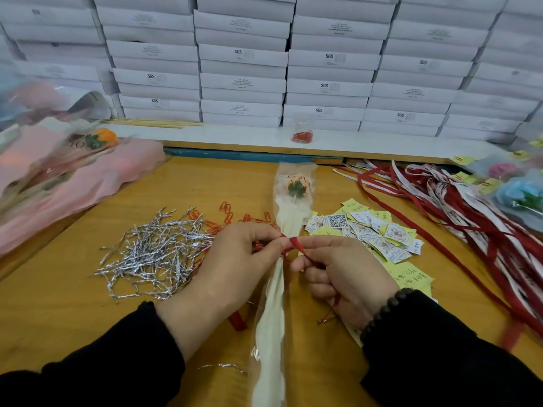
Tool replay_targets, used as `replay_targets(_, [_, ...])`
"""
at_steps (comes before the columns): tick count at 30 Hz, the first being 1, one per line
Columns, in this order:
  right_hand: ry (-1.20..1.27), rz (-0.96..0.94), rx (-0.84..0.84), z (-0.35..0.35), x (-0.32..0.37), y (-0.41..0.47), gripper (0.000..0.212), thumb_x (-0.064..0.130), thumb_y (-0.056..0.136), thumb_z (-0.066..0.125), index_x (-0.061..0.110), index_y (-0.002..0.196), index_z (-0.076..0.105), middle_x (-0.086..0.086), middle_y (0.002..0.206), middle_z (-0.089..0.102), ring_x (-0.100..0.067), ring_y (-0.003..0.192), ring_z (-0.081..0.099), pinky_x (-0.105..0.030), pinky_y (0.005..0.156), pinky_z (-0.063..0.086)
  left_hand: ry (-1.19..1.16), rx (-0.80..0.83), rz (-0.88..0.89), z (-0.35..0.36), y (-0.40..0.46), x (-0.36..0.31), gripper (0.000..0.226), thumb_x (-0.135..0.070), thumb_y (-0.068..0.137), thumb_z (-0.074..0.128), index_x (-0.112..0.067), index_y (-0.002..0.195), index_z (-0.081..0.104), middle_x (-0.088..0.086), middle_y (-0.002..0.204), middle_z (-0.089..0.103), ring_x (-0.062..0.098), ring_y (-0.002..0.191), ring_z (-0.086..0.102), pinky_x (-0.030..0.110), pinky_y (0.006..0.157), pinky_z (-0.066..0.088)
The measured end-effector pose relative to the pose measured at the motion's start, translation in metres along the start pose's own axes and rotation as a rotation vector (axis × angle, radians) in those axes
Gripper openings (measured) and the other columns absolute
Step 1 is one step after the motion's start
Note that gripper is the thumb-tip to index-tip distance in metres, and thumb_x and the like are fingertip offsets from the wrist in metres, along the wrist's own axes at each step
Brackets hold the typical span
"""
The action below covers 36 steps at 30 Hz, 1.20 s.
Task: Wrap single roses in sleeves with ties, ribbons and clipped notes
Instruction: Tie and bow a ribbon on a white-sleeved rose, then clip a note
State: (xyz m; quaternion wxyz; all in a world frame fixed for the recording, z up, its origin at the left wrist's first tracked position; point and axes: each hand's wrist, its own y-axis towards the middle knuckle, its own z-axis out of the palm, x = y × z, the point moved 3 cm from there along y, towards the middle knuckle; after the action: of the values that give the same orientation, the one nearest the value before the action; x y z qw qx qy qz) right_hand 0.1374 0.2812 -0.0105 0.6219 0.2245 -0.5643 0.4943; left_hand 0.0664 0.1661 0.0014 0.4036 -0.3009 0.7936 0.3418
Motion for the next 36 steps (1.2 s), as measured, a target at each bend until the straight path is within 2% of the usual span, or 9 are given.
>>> replay_targets(6, [-0.115,-0.146,0.067,0.005,0.001,-0.001,0.031,-0.002,0.096,0.037,0.014,0.102,0.063,-0.006,0.05,0.058,-0.004,0.028,0.028,-0.012,0.031,0.019,-0.016,0.066,-0.011,0.0,0.001,-0.004,0.03,-0.019,0.093,0.05,-0.02,0.068,0.067,0.016,0.084,0.06,0.014,0.079,0.053,0.023,0.077,0.04])
replay_targets(9, [-0.239,-0.224,0.085,0.006,0.001,-0.002,0.03,0.001,0.097,0.038,0.016,0.104,0.063,-0.003,0.051,0.059,-0.004,0.028,0.029,-0.014,0.031,0.023,-0.076,0.06,-0.083,-0.001,0.003,-0.002,0.029,-0.011,0.091,0.049,-0.014,0.068,0.067,0.009,0.074,0.059,0.005,0.061,0.05,0.019,0.061,0.038])
replay_targets(12, [-0.258,-0.25,0.079,0.005,0.002,-0.001,0.032,0.0,0.097,0.039,0.021,0.1,0.063,-0.004,0.051,0.06,-0.004,0.028,0.028,-0.014,0.031,0.023,-0.226,0.072,-0.191,0.0,0.003,0.001,0.025,0.001,0.09,0.046,-0.002,0.076,0.066,0.007,0.061,0.056,0.01,0.052,0.047,0.018,0.052,0.038])
replay_targets(16, [-0.229,-0.252,0.065,0.002,0.003,0.0,0.033,0.003,0.097,0.039,0.023,0.093,0.064,-0.005,0.05,0.06,-0.005,0.028,0.027,-0.013,0.032,0.022,-0.322,0.078,-0.255,-0.001,0.004,0.002,0.034,0.007,0.091,0.042,-0.01,0.074,0.067,0.006,0.058,0.051,0.017,0.047,0.038,0.016,0.042,0.025])
replay_targets(19, [-0.208,-0.249,0.078,0.002,0.005,-0.001,0.033,0.002,0.097,0.039,0.021,0.092,0.066,-0.005,0.05,0.059,-0.005,0.028,0.025,-0.012,0.032,0.02,-0.411,0.119,-0.265,-0.001,0.003,0.001,0.03,0.008,0.091,0.044,-0.005,0.079,0.068,0.003,0.052,0.05,0.006,0.032,0.029,0.012,0.033,0.022])
replay_targets(25, [-0.454,-0.277,-0.013,-0.002,0.006,-0.002,0.031,-0.003,0.087,0.041,0.018,0.087,0.064,-0.004,0.048,0.059,-0.004,0.028,0.026,-0.014,0.031,0.023,-0.491,0.012,-0.328,-0.006,0.004,0.004,0.037,0.004,0.091,0.041,-0.01,0.07,0.067,0.002,0.054,0.05,0.004,0.03,0.026,0.012,0.03,0.018])
replay_targets(30, [-0.534,-0.297,-0.077,-0.002,0.009,-0.003,0.033,0.0,0.086,0.037,0.016,0.078,0.064,-0.001,0.042,0.053,-0.004,0.026,0.031,-0.011,0.03,0.024,-0.439,-0.007,-0.331,-0.007,0.004,0.003,0.032,-0.004,0.094,0.039,-0.01,0.076,0.065,-0.003,0.049,0.037,0.004,0.032,0.023,0.013,0.031,0.017])
replay_targets(33, [-0.551,-0.278,-0.095,-0.004,0.009,-0.002,0.027,0.007,0.09,0.039,0.014,0.084,0.065,0.001,0.041,0.052,-0.004,0.026,0.031,-0.011,0.031,0.025,-0.423,-0.027,-0.335,-0.009,0.004,0.005,0.023,-0.009,0.093,0.047,-0.01,0.078,0.065,-0.003,0.052,0.032,0.003,0.033,0.022,0.012,0.031,0.018])
replay_targets(36, [-0.617,-0.303,-0.103,-0.005,0.011,-0.003,0.017,0.021,0.091,0.052,0.016,0.082,0.066,0.005,0.038,0.05,-0.001,0.028,0.036,-0.008,0.034,0.028,-0.368,-0.021,-0.312,-0.009,0.003,0.005,0.011,-0.015,0.086,0.062,-0.012,0.076,0.065,-0.012,0.04,0.042,0.0,0.029,0.034,0.007,0.032,0.025])
